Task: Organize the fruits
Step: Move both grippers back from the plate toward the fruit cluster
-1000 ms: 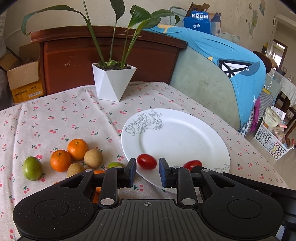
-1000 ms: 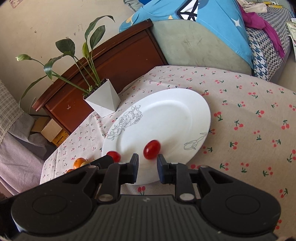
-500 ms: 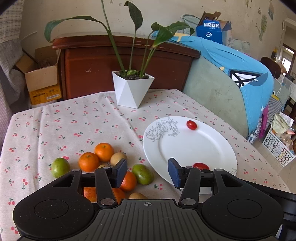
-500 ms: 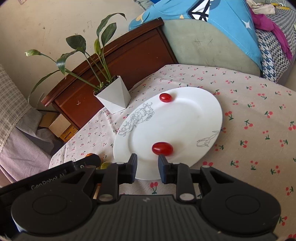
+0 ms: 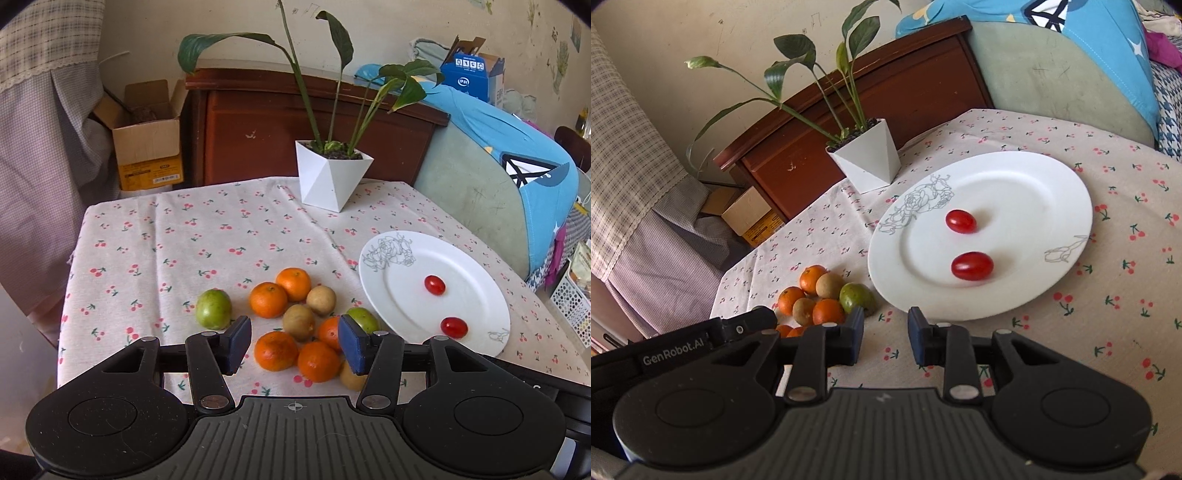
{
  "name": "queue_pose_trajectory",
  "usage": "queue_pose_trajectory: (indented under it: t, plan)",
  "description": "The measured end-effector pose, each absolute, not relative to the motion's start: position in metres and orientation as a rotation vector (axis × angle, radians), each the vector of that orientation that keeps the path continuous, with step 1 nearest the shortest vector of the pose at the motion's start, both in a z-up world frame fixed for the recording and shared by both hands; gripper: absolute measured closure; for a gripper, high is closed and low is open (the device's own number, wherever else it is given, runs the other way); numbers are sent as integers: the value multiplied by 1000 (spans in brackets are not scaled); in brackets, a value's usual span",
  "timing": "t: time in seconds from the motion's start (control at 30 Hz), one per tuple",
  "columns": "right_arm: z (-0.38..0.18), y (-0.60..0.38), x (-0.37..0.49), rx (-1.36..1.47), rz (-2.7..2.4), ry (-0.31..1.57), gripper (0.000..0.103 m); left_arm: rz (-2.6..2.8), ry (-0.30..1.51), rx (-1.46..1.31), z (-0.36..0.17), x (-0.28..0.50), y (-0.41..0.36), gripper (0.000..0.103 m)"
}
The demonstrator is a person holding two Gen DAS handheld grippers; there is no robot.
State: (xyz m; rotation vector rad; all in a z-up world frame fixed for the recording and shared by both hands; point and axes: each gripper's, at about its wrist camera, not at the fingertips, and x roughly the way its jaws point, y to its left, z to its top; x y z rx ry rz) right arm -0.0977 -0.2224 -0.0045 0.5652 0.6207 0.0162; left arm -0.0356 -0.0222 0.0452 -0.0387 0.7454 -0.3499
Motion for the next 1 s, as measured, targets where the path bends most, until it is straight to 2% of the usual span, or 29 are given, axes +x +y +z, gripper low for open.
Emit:
queue_pose_trajectory:
  t: [0.67, 0.87, 1.0]
  plan:
    - [-19, -186, -81, 507, 129, 683, 71, -290, 799, -43, 25, -37, 13, 52]
    - [-22, -179, -76, 472, 133, 674, 72, -312, 795, -21, 19, -37, 10, 52]
    - [-22, -181, -76, 472, 132, 675, 76, -322, 796, 1, 15, -37, 7, 52]
